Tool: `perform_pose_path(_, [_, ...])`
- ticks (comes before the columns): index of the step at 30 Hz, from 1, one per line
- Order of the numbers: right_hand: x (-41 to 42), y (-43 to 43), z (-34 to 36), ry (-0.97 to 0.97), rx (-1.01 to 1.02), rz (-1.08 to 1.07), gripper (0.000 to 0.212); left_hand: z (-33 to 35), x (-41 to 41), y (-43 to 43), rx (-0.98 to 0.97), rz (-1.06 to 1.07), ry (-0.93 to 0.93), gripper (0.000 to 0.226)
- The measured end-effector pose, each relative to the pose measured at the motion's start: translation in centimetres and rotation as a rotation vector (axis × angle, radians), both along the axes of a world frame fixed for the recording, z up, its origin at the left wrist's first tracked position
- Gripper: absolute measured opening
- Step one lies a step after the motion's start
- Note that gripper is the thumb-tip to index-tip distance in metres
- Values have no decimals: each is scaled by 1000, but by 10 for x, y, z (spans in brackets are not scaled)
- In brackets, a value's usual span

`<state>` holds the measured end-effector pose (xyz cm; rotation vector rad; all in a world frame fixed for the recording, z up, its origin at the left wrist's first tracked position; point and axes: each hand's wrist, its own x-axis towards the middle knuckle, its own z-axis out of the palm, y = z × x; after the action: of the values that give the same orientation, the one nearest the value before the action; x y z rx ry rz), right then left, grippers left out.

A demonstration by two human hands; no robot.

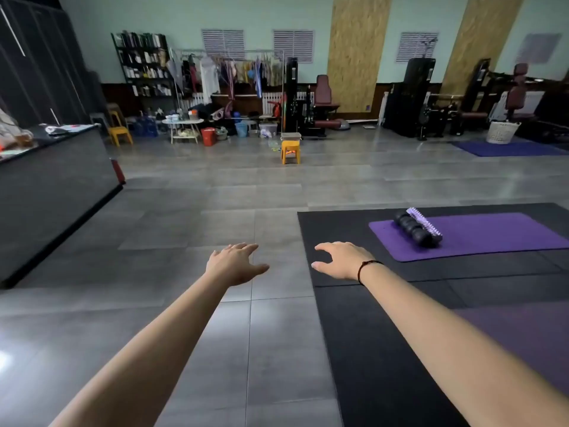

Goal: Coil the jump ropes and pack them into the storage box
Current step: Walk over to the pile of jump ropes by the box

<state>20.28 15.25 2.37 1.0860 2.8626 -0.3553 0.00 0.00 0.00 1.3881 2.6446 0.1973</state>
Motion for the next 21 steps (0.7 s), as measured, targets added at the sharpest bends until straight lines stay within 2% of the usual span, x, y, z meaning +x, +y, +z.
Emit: perform_pose_path(21, [-34,94,-52,-137,-89,83,59,-48,-18,69,-118,63,-89,69])
